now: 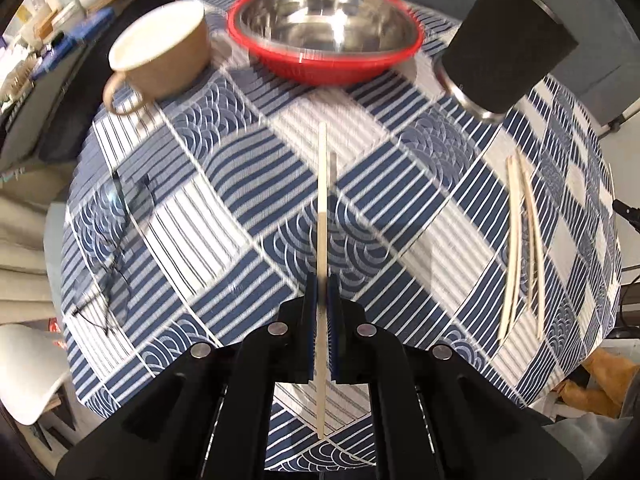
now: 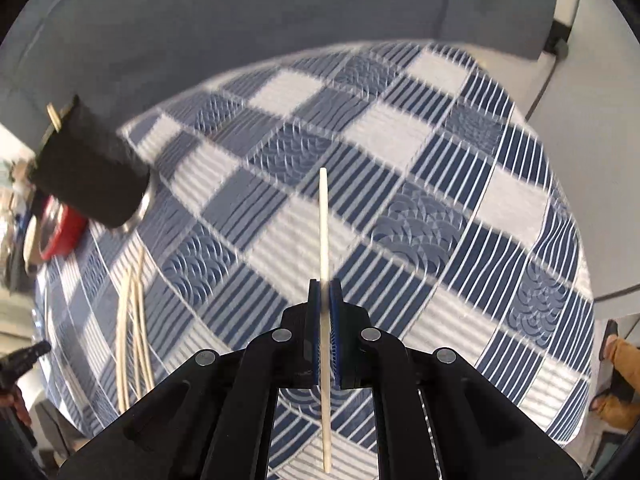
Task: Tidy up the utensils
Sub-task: 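Lift both held chopsticks and carry them above the black holder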
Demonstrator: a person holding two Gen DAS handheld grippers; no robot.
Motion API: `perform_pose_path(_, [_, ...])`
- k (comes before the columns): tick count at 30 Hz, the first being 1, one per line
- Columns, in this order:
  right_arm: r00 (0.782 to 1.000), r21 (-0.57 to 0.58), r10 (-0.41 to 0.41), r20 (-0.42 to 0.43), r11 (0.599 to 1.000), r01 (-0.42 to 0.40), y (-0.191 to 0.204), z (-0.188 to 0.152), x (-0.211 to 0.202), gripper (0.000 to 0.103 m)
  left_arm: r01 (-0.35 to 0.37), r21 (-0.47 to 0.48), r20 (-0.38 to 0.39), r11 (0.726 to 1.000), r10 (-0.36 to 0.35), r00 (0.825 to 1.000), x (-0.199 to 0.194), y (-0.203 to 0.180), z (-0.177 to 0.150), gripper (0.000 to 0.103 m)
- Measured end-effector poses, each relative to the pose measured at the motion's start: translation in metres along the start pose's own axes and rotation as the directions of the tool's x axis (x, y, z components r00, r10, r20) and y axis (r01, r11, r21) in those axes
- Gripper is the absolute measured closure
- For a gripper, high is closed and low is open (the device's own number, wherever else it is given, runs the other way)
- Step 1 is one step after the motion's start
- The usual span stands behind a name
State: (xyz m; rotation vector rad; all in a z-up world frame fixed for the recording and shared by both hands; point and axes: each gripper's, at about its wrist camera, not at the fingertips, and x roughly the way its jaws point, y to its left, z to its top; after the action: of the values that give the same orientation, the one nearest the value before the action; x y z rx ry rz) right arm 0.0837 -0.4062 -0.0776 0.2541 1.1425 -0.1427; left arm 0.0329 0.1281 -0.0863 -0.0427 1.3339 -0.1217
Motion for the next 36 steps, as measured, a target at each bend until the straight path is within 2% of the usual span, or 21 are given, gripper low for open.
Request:
perform_pose_path(4, [0.998,-0.006,0.012,0.066,1.000,-0.011,0.003,0.023,-0.024,0.099,0.029,0.017,0.069,0.999,-0.030,0.997,-0.023,-0.016,0.017,0.098])
perform_pose_path(11, [0.978,-0.050,0.079,0.192,0.996,-0.070,0.022,0.067,-0.057,0.098,0.055,0.081,0.200,0.995,-0.071,0.977,-0.048,-0.078,0.082,0.098])
perform_pose_path(18, [0.949,-0.113,0.142,0.283,0.987,-0.114,0.055,0.106,-0.087,0.098,0.036,0.151,0.307,0.988,-0.082,0.948,-0.077,-0.119,0.143,0.098])
perform_pose_path(21, [0.931,-0.125,0.156,0.329,0.985,-0.120,0.069,0.120,-0.099,0.098,0.021,0.182,0.343,0.983,-0.084,0.936,-0.086,-0.134,0.166,0.098])
perform_pose_path(25, [0.902,-0.155,0.213,0.376,0.974,-0.166,0.093,0.138,-0.114,0.098,0.028,0.198,0.378,0.980,-0.103,0.920,-0.094,-0.152,0.191,0.098])
perform_pose_path(28, [0.890,-0.189,0.231,0.393,0.968,-0.167,0.113,0.147,-0.121,0.098,0.063,0.207,0.409,0.976,-0.145,0.901,-0.102,-0.167,0.210,0.098])
perform_pose_path(30, [0.879,-0.215,0.256,0.402,0.960,-0.181,0.128,0.152,-0.125,0.098,0.096,0.211,0.436,0.973,-0.181,0.881,-0.107,-0.176,0.221,0.098])
perform_pose_path(34, [0.845,-0.263,0.321,0.427,0.938,-0.223,0.158,0.160,-0.128,0.098,0.162,0.222,0.463,0.962,-0.250,0.850,-0.107,-0.192,0.240,0.098])
perform_pose_path(36, [0.818,-0.278,0.364,0.446,0.925,-0.260,0.169,0.162,-0.126,0.098,0.203,0.233,0.495,0.951,-0.296,0.817,-0.104,-0.198,0.245,0.098])
